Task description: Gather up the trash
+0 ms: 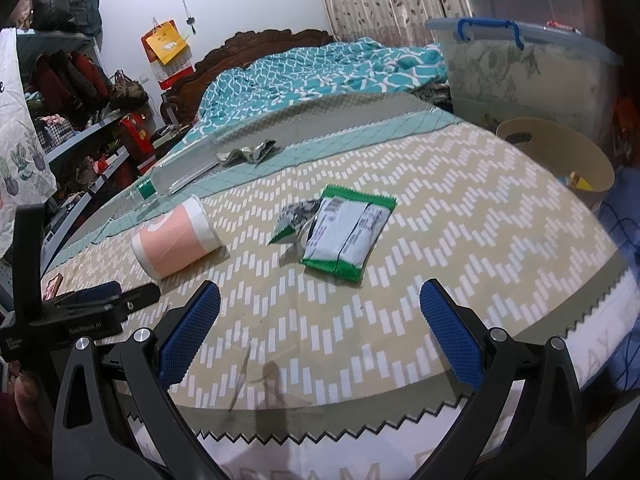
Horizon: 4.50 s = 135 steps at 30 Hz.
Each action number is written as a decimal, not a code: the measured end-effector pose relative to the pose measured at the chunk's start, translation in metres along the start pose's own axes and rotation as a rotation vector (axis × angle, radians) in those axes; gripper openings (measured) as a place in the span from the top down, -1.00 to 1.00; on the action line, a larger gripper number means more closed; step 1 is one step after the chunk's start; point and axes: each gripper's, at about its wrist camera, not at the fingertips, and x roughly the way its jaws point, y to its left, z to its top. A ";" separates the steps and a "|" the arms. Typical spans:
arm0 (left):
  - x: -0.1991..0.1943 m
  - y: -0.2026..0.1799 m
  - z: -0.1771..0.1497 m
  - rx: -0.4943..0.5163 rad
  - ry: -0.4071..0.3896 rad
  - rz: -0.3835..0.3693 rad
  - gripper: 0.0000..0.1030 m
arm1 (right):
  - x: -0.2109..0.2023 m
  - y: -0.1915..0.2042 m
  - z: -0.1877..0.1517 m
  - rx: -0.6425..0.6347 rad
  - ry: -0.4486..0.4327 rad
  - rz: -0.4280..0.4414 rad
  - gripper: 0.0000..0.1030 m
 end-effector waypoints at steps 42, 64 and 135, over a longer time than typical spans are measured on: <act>0.031 -0.028 0.061 0.136 0.101 -0.050 -0.66 | 0.060 -0.023 0.041 -0.096 0.213 0.008 -0.92; 0.100 -0.254 0.146 0.394 0.157 -0.354 -0.21 | 0.037 -0.229 0.101 0.263 0.058 -0.130 0.52; 0.057 -0.043 0.083 0.121 0.218 -0.170 -0.27 | 0.083 -0.061 0.054 0.258 0.299 0.354 0.58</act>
